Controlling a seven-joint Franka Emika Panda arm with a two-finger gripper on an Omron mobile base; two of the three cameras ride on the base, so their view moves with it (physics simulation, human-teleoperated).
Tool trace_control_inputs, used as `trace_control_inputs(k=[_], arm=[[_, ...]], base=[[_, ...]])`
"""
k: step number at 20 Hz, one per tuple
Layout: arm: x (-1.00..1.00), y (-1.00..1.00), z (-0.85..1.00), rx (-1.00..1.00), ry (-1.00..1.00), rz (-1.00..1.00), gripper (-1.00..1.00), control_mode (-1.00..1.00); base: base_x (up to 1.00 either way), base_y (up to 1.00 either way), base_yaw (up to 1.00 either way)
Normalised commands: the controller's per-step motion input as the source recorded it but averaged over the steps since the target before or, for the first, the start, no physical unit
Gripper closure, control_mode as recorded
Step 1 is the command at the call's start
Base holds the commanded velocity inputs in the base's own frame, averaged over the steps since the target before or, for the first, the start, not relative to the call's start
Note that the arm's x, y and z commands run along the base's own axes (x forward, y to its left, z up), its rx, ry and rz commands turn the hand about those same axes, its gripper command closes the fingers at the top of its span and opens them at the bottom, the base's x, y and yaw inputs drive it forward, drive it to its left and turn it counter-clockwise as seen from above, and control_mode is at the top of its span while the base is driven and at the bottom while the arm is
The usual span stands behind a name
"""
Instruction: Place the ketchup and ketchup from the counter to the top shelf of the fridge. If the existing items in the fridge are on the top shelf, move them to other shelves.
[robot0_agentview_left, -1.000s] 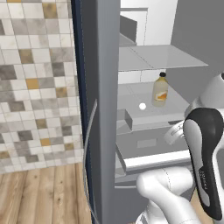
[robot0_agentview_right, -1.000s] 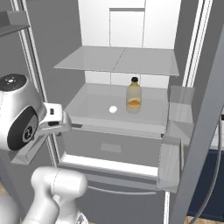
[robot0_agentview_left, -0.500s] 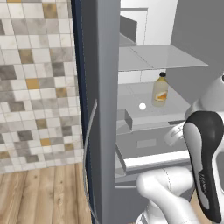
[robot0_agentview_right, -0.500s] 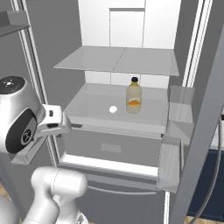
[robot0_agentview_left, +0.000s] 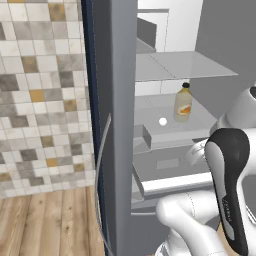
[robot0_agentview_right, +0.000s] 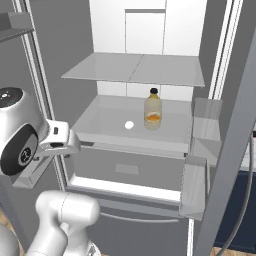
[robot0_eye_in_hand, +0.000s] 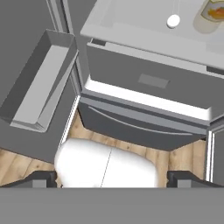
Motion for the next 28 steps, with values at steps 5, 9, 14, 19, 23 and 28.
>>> trace_control_inputs(k=[5,9,14,19,23,28], arm=[[-0.08,0.0,0.0,0.0,0.02,0.0,-1.0,1.0],[0.0,0.0,0.0,0.0,0.0,0.0,-1.0,1.0],[0.0,0.0,0.0,0.0,0.0,0.0,-1.0,1.0],[0.0,0.0,0.0,0.0,0.0,0.0,-1.0,1.0],[0.0,0.0,0.0,0.0,0.0,0.0,-1.0,1.0],[0.0,0.0,0.0,0.0,0.0,0.0,-1.0,1.0]], base=[[-0.07,0.0,0.0],[-0.54,0.0,0.01],[-0.67,0.0,0.01],[-0.67,0.0,0.0],[-0.64,0.0,0.0],[-0.51,0.0,-0.02]])
